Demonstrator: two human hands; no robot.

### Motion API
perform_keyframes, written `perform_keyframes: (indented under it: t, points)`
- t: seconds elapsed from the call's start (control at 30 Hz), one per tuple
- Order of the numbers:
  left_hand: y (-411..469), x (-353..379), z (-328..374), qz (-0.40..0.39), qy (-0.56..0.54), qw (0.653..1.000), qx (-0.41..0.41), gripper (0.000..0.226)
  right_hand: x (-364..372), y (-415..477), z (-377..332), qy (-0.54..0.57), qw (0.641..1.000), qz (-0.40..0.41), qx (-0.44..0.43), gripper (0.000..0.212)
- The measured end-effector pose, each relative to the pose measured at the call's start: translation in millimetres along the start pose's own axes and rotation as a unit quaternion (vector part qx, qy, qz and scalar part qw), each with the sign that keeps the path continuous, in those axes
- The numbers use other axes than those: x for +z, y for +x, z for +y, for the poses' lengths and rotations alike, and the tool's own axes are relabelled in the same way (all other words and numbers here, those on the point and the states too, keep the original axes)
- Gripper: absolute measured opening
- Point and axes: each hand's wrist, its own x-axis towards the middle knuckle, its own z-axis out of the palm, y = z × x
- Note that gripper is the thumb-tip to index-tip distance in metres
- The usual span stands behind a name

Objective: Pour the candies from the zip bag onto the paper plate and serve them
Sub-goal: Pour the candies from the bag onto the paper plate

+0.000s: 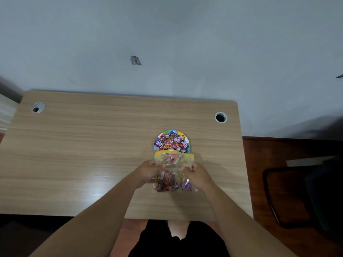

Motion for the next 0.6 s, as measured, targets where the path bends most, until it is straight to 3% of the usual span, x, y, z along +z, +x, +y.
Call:
perform_keyframes:
  t: [0.33, 0.43, 0.6]
  points:
    - [-15.8, -3.9, 8.3, -0.028, -0.006, 0.999, 0.024, 0.037, -10.9, -12.2, -11.1, 0.018, 1.000, 0.004, -0.003, 0.033]
    - [-23.0, -7.6, 9.3, -0.040, -0.013, 0.998, 0.041, 0.049, -17.4, -23.5, -18.7, 0.066, 0.998, -0.010, -0.010, 0.028]
    - [-37.5, -18.2, 20.4, -0.008, -0.046, 0.993, 0.113, 0.038, -32.4, -35.5, -41.6, 0.107, 0.994, 0.003, -0.021, 0.055]
